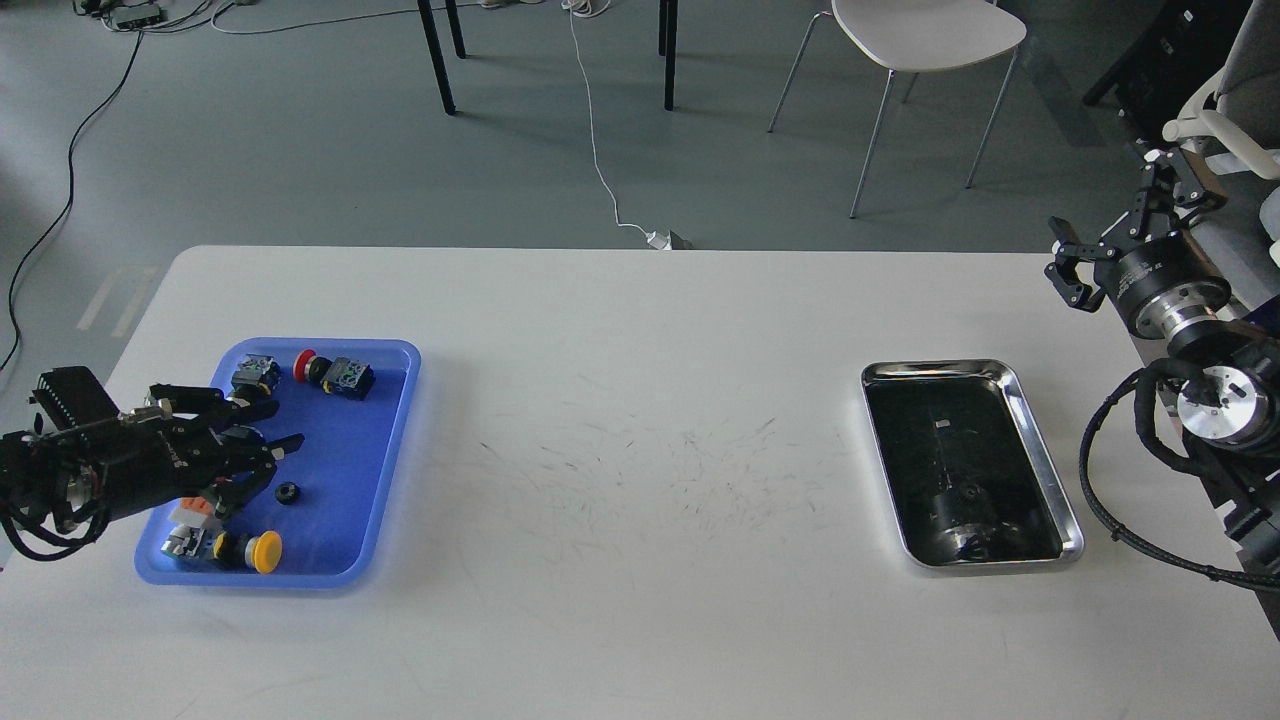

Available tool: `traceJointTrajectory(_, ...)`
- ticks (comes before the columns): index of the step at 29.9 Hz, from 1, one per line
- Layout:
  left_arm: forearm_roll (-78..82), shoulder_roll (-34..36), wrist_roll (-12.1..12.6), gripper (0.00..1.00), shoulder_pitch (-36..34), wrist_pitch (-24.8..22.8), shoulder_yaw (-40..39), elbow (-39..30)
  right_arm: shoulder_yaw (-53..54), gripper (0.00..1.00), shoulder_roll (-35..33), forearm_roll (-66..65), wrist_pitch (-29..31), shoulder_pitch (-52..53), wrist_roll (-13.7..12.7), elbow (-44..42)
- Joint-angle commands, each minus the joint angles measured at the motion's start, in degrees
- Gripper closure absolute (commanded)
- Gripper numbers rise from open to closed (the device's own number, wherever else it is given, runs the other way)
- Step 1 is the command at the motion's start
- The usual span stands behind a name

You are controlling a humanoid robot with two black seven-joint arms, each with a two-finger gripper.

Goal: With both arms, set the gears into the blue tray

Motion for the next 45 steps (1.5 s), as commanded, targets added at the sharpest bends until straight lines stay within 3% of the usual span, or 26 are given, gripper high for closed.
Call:
traceJointTrajectory(1,-4.60,0.08,0.00,0.51,-0.68,-0.06,-0.17,-0.07,-4.36,0.02,-2.63,-0.17,2.15,0.48,0.00,1.57)
traceJointTrajectory(13,-22.62,-0.27,0.00,0.41,-3.31,-0.59,-5.62,-0.07,-17.72,0.02,-13.88,-1.84,6.63,0.92,-1.23,9.83)
traceJointTrajectory(24,-41.33,-4.39,0.00,0.32,-3.49,-0.50,-10.62,0.20,-32.22,0.02,-20.38,-9.65,11.04,7.07,-2.20,11.67)
traceJointTrajectory(35,-56.36,-10.55,0.00,0.16,-3.67,-1.82,-23.11,1.43,-33.20,0.02,-25.57,-21.79,11.04,8.75,-2.11,15.11)
traceJointTrajectory(45,-69.47,-13.27,0.00,0.07,-4.02,-3.76,-23.99,1.34,-33.20,0.01,-26.98,-22.41,11.48,8.92,-1.67,16.34)
